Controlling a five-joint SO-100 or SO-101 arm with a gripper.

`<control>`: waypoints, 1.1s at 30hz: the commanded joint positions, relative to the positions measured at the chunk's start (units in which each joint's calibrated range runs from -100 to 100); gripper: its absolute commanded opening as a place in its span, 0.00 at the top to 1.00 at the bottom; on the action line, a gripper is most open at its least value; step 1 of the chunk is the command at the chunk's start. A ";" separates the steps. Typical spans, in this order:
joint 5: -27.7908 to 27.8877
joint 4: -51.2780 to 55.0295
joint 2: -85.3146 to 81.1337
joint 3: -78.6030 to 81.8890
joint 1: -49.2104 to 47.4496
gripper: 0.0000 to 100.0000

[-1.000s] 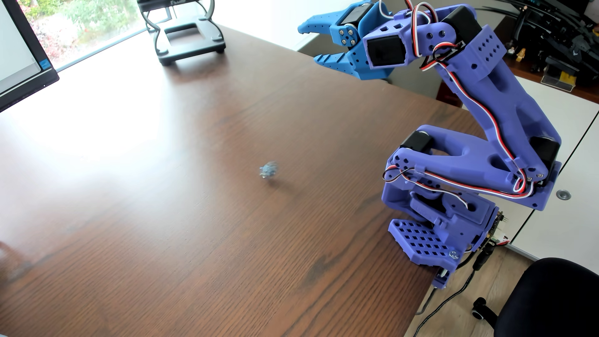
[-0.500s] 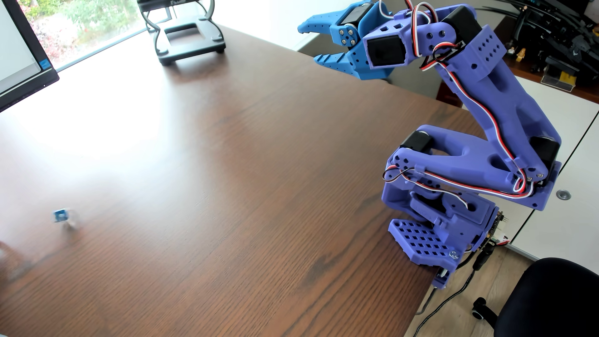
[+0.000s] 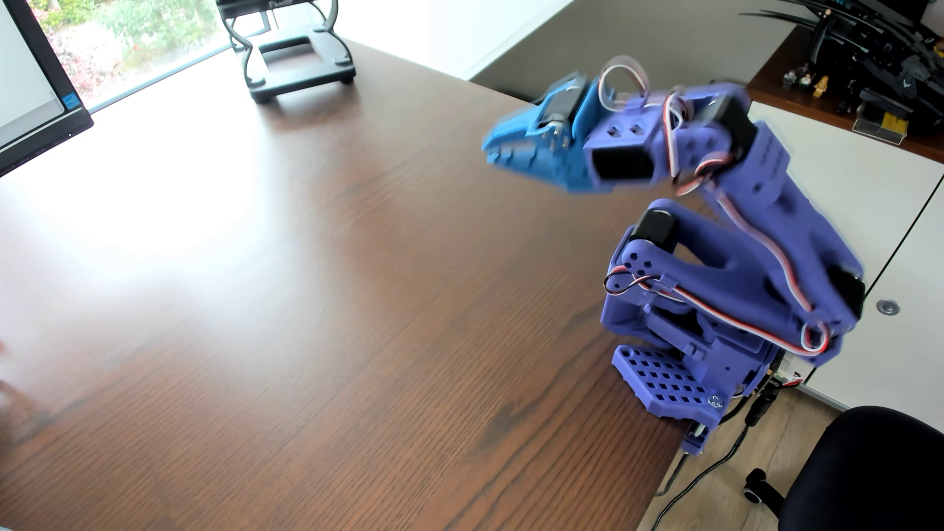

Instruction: Grab the blue dice

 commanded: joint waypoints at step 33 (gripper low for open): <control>0.01 -0.11 -1.17 18.09 4.83 0.96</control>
